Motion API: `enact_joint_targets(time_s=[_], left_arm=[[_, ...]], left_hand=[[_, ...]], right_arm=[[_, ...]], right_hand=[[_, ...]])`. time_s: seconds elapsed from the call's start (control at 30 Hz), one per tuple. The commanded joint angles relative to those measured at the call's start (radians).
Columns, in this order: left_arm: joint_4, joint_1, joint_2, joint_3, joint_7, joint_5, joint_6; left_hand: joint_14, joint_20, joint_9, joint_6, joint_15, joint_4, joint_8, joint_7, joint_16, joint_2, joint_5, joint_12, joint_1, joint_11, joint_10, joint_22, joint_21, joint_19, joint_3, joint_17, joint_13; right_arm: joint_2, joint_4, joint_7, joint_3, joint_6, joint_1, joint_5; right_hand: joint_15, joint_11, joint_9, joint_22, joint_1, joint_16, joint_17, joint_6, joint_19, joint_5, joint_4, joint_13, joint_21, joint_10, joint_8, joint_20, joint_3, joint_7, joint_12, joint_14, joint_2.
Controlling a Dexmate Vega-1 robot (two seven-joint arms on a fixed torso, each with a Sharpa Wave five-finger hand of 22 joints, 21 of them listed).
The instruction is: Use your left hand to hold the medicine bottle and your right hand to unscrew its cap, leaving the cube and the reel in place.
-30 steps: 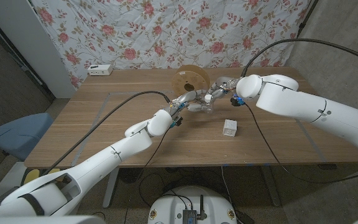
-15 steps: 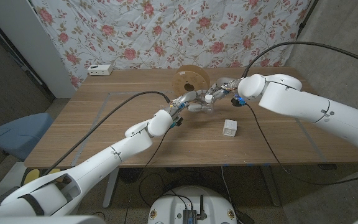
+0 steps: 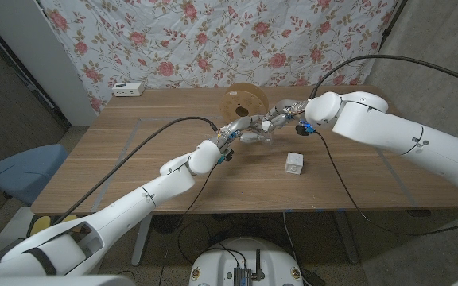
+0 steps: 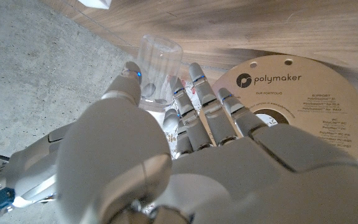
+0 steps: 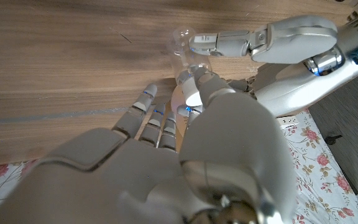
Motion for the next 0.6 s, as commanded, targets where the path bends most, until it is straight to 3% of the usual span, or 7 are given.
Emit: enact_joint_targets(time_s=[0.03, 0.33, 0.6], left_arm=[[0.013, -0.007, -0.003, 0.0, -0.001, -0.002, -0.012], [0.007, -0.008, -0.004, 0.001, 0.0, 0.004, -0.004], [-0.001, -0.006, -0.003, 0.004, -0.002, 0.007, -0.004]], left_hand=[[0.009, -0.094, 0.005, 0.003, -0.097, 0.001, -0.003, -0.008, -0.003, 0.008, 0.004, 0.005, 0.0, -0.001, 0.008, 0.003, 0.001, -0.007, 0.008, 0.0, 0.002], [0.009, -0.093, 0.005, 0.003, -0.097, 0.0, -0.003, -0.007, -0.003, 0.007, 0.004, 0.005, 0.0, -0.003, 0.008, 0.003, 0.0, -0.007, 0.01, 0.0, 0.002], [0.009, -0.093, 0.005, 0.003, -0.096, 0.001, -0.003, -0.008, -0.003, 0.006, 0.004, 0.005, -0.002, -0.002, 0.009, 0.003, 0.0, -0.007, 0.011, 0.0, 0.002]], right_arm=[[0.003, 0.012, 0.032, -0.012, -0.002, 0.026, 0.004], [-0.015, -0.003, 0.05, -0.005, -0.012, 0.034, 0.015], [-0.027, -0.031, 0.038, 0.003, -0.038, 0.027, 0.017]], right_hand=[[0.007, 0.006, -0.001, 0.004, -0.005, -0.004, 0.0, -0.013, -0.006, -0.003, -0.003, 0.003, -0.001, -0.009, -0.005, 0.006, -0.008, 0.004, -0.003, -0.007, -0.008], [0.023, 0.021, -0.003, 0.004, -0.016, -0.009, -0.004, -0.024, -0.018, -0.009, -0.004, 0.003, -0.003, -0.028, -0.008, 0.018, -0.02, 0.017, -0.005, -0.022, -0.018], [0.031, 0.037, -0.004, 0.005, -0.048, -0.012, -0.006, -0.048, -0.024, -0.015, 0.008, 0.003, -0.002, -0.048, -0.013, 0.021, -0.041, 0.034, -0.005, -0.037, -0.026]])
